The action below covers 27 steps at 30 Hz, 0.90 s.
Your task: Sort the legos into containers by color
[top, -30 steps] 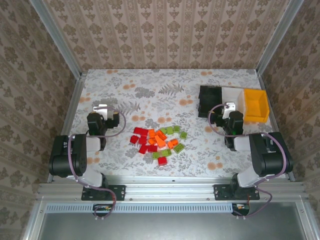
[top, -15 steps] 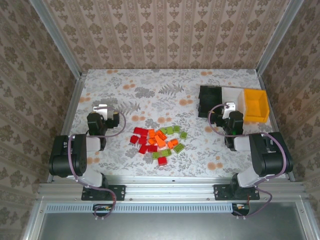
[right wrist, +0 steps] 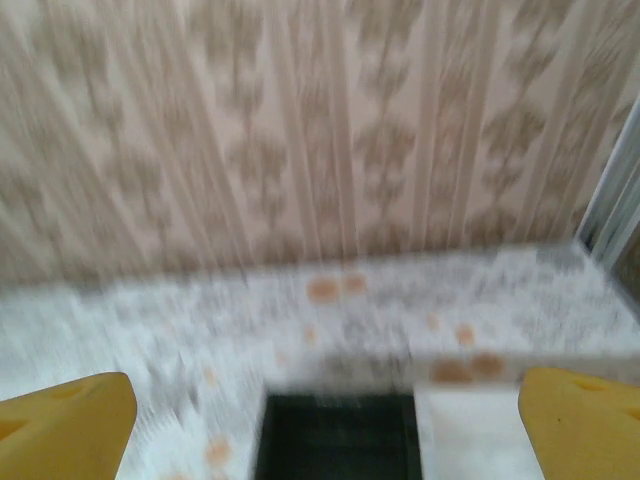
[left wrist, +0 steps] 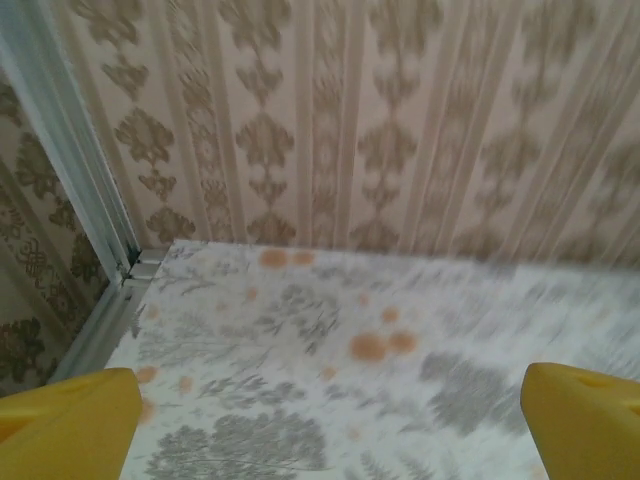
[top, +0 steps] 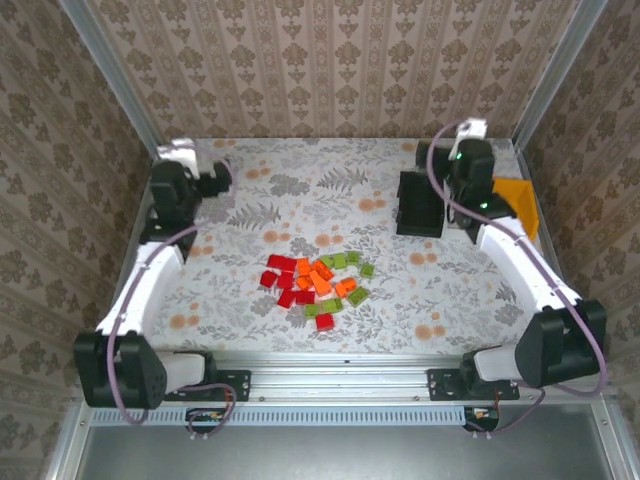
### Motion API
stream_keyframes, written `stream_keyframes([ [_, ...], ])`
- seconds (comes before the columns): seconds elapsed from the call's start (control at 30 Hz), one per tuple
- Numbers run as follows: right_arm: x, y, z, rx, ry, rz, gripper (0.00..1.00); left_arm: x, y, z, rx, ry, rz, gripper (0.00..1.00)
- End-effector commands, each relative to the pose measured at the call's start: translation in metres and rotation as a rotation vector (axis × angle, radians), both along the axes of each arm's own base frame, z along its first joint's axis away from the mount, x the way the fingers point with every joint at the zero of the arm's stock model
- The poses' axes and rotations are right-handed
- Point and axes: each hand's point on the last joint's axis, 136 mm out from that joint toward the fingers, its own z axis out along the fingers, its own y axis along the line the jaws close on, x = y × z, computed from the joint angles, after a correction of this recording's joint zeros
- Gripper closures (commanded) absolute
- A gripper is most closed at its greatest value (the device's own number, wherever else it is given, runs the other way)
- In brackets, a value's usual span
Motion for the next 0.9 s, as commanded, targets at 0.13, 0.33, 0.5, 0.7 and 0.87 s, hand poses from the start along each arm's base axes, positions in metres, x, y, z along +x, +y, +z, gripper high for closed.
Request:
stream_keyframes([
  [0.13,0.01,0.012,-0.103,0.215,0.458,0.027,0.25,-0.042,0.009,-0.081,-0.517,0.37,0.015,0.0],
  [0.33,0.026,0.049,-0.173,0.213,0.637,0.08,0.21,-0.061,-0.011,-0.146,-0.546,0.619,-0.055,0.12],
  [0.5,0.036,0.069,-0.228,0.251,0.734,0.128,0.21,-0.062,-0.028,-0.157,-0.57,0.65,-0.098,0.12],
  [0.7,0.039,0.12,-0.252,0.243,0.787,0.257,0.22,-0.057,-0.044,-0.161,-0.552,0.673,-0.146,0.11],
  [0.87,0.037,0.193,-0.252,0.222,0.775,0.397,0.22,-0.046,-0.065,-0.169,-0.522,0.704,-0.181,0.11],
])
